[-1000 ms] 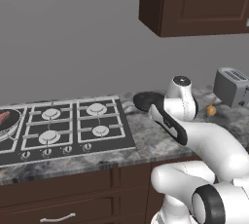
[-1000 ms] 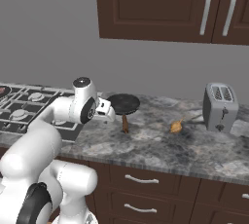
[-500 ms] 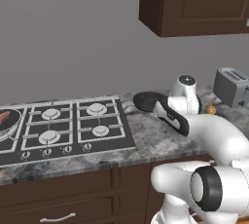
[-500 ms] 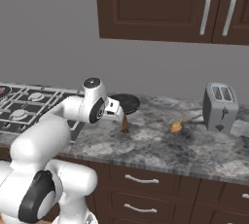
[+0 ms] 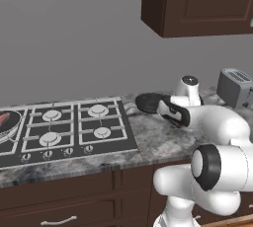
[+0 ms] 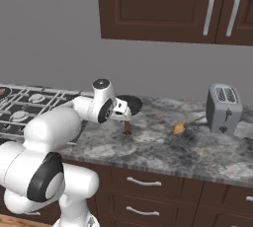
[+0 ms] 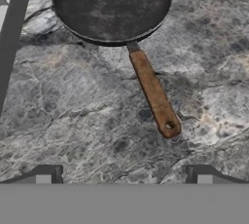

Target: Place both pans onto different burners. Then place the onion and the steak on different pans.

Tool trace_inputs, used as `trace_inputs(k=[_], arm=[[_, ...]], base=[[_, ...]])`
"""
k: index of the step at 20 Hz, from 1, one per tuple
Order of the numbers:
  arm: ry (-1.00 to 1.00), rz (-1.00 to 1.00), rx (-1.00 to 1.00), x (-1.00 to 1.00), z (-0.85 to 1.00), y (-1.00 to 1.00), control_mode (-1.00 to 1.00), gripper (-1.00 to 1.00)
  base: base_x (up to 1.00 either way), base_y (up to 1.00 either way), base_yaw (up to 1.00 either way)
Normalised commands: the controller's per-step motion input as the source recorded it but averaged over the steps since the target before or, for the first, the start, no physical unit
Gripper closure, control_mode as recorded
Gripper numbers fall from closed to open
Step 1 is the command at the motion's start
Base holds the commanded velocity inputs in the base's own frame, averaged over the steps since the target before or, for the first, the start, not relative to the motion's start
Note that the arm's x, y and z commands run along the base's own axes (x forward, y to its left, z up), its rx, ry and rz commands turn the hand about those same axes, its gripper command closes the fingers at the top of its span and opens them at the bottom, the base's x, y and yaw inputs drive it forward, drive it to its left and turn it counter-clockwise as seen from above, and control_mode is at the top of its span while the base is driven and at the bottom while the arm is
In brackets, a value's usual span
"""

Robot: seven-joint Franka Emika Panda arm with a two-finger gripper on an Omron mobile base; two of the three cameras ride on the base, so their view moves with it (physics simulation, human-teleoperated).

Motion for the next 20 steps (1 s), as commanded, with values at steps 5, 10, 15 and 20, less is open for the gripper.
trace_inputs(k=[5,10,15,20], arm=[[0.0,0.02,-0.01,0.08,-0.24,-0.07,-1.0,-1.0],[0.0,0.05,-0.02,0.02,-0.08,-0.11,-1.0,-1.0],[0.0,0.0,-0.01,0.22,-0.05,-0.01,-1.0,-1.0],[0.0,0.0,0.0,0.31,-0.1,0.0,-1.0,-1.0]], base=[[0.0,0.0,0.0],[0.0,0.0,0.0],[0.0,0.0,0.0],[0.0,0.0,0.0]])
